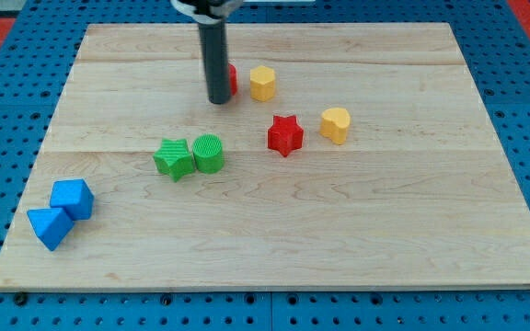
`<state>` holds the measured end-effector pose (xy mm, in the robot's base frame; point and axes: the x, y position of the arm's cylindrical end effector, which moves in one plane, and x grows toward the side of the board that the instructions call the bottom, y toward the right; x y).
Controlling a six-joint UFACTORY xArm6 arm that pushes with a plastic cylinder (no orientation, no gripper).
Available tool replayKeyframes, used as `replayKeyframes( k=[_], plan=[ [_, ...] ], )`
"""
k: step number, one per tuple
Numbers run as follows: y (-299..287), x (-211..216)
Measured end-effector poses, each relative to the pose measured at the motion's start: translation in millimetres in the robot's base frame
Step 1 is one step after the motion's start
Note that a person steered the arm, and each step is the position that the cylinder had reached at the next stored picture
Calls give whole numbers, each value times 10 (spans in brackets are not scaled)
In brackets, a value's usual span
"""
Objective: Point your arm at the top center
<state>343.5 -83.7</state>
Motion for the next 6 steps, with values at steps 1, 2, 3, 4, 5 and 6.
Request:
replayKeyframes(
  k=[1,2,3,4,5,6],
  plan=[
    [-445,-4],
    [-437,-32],
    [-490,-38],
    [-485,-685],
    [86,-1267],
    [767,-1348]
  ],
)
